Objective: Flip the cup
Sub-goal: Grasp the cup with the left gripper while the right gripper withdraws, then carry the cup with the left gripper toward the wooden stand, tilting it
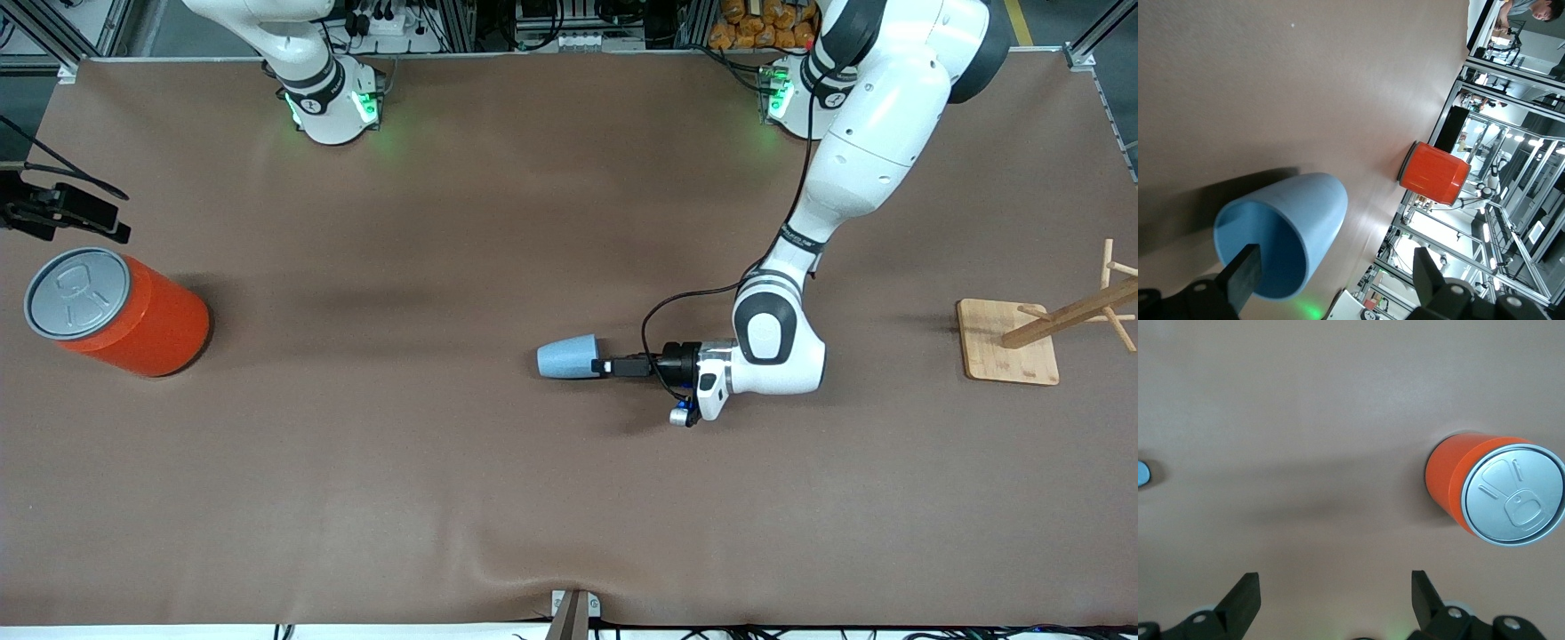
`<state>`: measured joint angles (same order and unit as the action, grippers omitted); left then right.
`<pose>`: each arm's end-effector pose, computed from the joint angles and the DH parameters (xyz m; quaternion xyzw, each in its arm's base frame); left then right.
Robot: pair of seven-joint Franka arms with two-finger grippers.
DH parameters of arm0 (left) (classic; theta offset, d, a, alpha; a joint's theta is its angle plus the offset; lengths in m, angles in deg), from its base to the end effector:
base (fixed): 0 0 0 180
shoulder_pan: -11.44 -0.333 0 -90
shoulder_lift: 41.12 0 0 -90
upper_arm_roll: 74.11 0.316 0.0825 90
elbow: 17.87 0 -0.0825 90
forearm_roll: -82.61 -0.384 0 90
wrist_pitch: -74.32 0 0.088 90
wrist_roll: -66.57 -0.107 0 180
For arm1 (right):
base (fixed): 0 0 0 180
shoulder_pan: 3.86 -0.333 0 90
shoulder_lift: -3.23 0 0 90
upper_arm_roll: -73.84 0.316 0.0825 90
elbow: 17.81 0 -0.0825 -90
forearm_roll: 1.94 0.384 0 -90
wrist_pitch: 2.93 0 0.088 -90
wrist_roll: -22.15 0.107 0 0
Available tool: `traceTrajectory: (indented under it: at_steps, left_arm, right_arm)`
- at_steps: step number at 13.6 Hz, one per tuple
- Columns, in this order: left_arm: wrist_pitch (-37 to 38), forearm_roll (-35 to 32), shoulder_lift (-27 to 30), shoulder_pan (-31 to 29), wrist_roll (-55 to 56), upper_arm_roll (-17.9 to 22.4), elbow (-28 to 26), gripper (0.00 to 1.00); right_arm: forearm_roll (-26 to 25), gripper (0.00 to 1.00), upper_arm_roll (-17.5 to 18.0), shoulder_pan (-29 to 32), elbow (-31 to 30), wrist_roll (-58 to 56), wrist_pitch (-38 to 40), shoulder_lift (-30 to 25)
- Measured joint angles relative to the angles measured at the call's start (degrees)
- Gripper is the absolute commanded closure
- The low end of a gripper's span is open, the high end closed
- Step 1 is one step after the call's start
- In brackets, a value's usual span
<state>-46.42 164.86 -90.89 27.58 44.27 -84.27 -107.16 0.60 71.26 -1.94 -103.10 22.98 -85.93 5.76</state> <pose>0.6091 -0.3334 0.1489 0.8117 0.1084 -0.1472 0.5547 0.5544 -0.0378 0.6282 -0.9979 0.0447 0.0413 0.0224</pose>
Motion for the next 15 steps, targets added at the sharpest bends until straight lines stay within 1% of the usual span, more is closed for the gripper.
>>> traceTrajectory:
  at_steps: [3,4,5,6,8,9,15]
  left_arm:
    - [-0.01,2.26,-0.58,1.63,-0.01,0.01,-0.01,0.00]
    - [-0.08,2.60,-1.00,2.11,-0.09,0.01,-0.01,0.03]
    - [-0.28,2.78,-1.40,2.42,-0.16,0.01,0.02,0.24]
    - [-0.45,2.86,-1.71,2.53,-0.23,0.01,0.05,0.53]
    - [-0.75,2.92,-1.92,2.61,-0.29,0.02,0.44,0.98]
    - [-0.82,2.92,-1.92,2.64,-0.29,0.03,0.79,1.00]
    - [-0.94,2.92,-1.92,2.65,-0.29,0.12,1.24,1.00]
  right_arm:
    - [0.00,0.00,0.01,-0.03,0.00,4.61,0.21,-0.04]
    - [0.00,0.00,0.10,-0.14,0.00,5.99,0.57,-0.07]
    - [-0.11,0.00,0.22,-0.43,0.00,6.66,0.88,-0.09]
    - [-0.40,0.00,0.35,-0.78,0.00,6.93,0.97,-0.10]
    - [-1.14,0.00,0.37,-1.06,0.18,7.19,0.97,-0.19]
    - [-1.55,0.00,0.19,-1.03,0.34,7.20,0.97,-0.30]
    - [-1.88,0.00,-0.29,-0.91,0.74,7.30,1.59,-0.40]
